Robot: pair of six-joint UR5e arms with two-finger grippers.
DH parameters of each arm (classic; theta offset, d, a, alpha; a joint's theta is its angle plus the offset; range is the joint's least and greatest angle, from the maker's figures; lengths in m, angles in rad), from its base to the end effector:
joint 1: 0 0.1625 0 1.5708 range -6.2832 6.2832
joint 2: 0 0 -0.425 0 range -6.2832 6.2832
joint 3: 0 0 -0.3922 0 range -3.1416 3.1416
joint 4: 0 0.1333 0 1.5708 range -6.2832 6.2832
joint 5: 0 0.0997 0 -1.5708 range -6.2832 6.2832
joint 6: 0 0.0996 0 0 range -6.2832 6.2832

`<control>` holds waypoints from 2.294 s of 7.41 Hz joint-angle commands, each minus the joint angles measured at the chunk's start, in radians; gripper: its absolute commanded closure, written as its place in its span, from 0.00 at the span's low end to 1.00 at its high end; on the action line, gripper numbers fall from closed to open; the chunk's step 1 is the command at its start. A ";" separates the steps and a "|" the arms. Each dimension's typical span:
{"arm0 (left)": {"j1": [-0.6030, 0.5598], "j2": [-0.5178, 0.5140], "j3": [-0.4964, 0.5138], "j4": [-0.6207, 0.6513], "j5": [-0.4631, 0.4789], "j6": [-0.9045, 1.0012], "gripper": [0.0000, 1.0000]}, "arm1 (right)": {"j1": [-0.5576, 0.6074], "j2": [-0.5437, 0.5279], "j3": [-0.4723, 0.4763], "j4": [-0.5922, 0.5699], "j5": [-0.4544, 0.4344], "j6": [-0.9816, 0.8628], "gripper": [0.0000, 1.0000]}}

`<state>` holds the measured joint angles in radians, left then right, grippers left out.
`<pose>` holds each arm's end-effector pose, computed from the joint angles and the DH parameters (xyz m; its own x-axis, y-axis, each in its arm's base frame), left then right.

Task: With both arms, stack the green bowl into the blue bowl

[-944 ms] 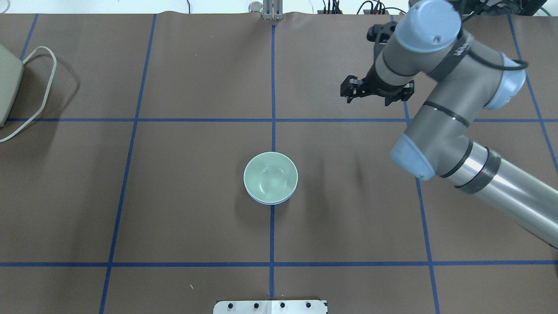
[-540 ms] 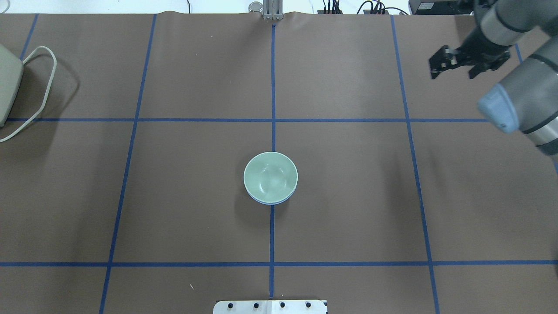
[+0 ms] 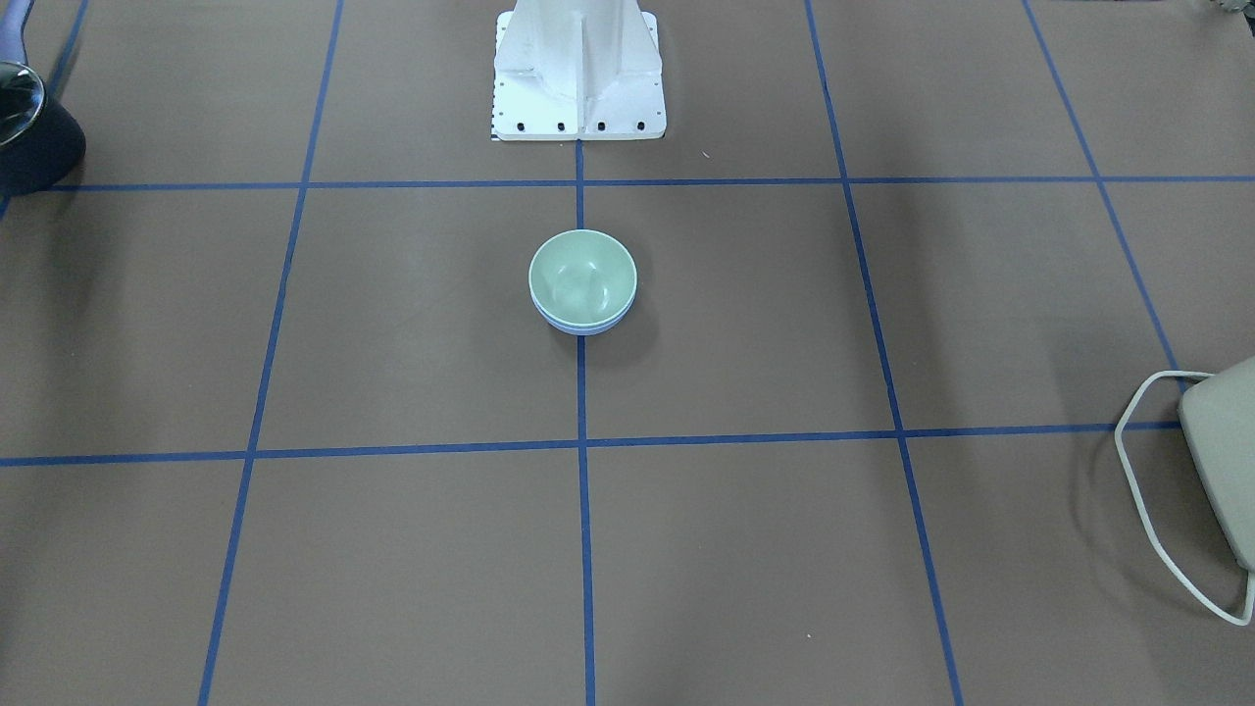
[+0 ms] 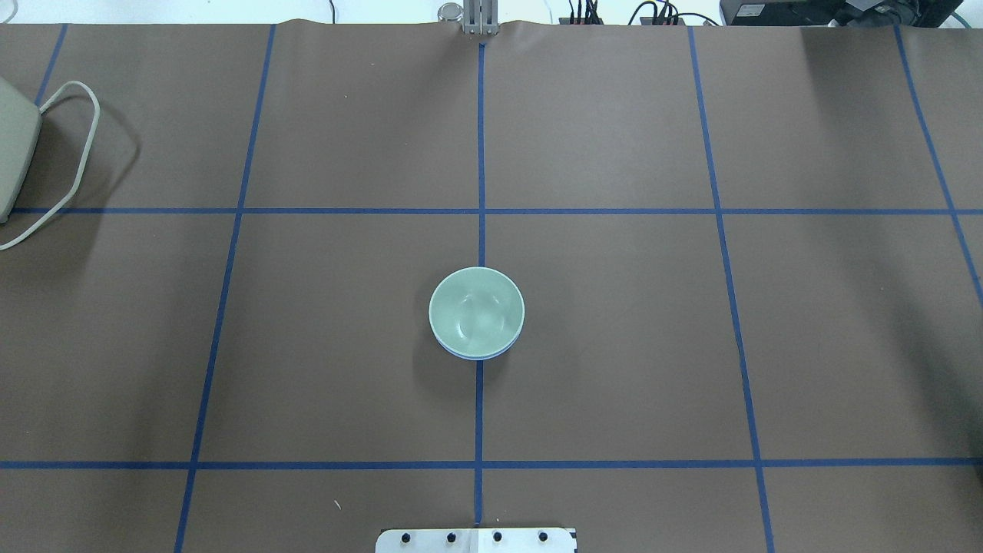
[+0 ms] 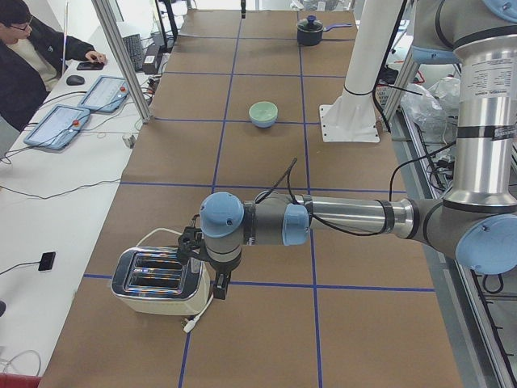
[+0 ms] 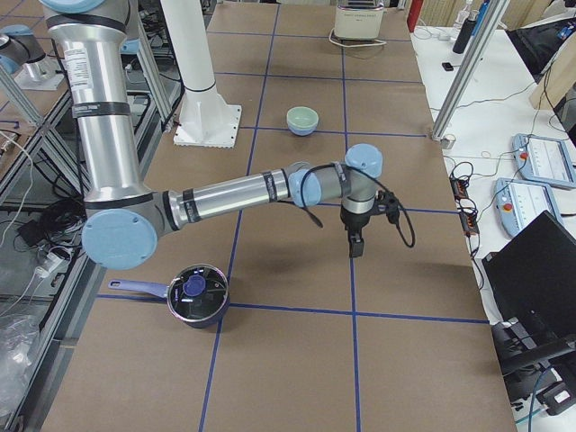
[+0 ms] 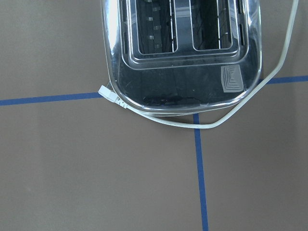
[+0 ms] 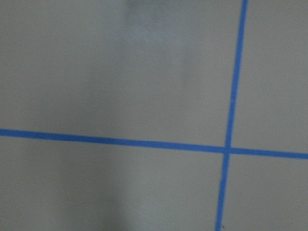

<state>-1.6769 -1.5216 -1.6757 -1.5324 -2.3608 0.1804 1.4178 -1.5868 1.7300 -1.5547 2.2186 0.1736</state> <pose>-0.1121 -0.4623 0.6335 0.7088 0.1171 -0.6956 -0.0216 0.9893 0.1445 -0.0027 -0.4978 0.5941 0.7879 -0.0443 0.6142 0.0146 0.9985 0.0533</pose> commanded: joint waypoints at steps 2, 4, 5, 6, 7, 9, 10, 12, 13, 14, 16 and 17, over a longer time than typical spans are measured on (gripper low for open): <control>0.002 0.006 0.001 -0.025 0.000 0.001 0.02 | 0.104 -0.188 0.043 0.008 -0.004 -0.032 0.00; 0.002 0.018 0.001 -0.047 0.000 0.001 0.02 | 0.104 -0.194 0.033 0.007 -0.004 -0.032 0.00; 0.002 0.032 -0.001 -0.049 -0.002 0.001 0.02 | 0.104 -0.196 0.033 0.007 -0.002 -0.032 0.00; 0.002 0.035 -0.001 -0.060 -0.002 0.001 0.02 | 0.104 -0.197 0.033 0.007 -0.004 -0.031 0.00; 0.002 0.044 -0.001 -0.061 -0.002 0.001 0.02 | 0.104 -0.197 0.033 0.007 -0.004 -0.029 0.00; 0.002 0.046 -0.001 -0.061 -0.002 0.001 0.02 | 0.104 -0.197 0.031 0.007 -0.002 -0.028 0.00; 0.002 0.046 -0.001 -0.061 -0.002 0.001 0.02 | 0.104 -0.197 0.033 0.007 -0.002 -0.028 0.00; 0.002 0.050 0.001 -0.061 -0.002 0.001 0.02 | 0.104 -0.197 0.033 0.007 -0.002 -0.028 0.00; 0.000 0.057 -0.001 -0.063 -0.002 0.001 0.02 | 0.104 -0.197 0.033 0.007 -0.002 -0.028 0.00; 0.002 0.057 -0.001 -0.063 -0.002 0.001 0.02 | 0.104 -0.197 0.033 0.007 -0.002 -0.029 0.00; 0.000 0.058 -0.001 -0.063 -0.002 0.001 0.02 | 0.104 -0.196 0.033 0.007 -0.002 -0.029 0.00; 0.002 0.058 -0.001 -0.063 0.000 0.001 0.02 | 0.104 -0.196 0.033 0.007 -0.002 -0.029 0.00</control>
<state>-1.6761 -1.4642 -1.6766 -1.5953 -2.3620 0.1810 1.5217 -1.7831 1.7625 -1.5478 2.2166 0.1443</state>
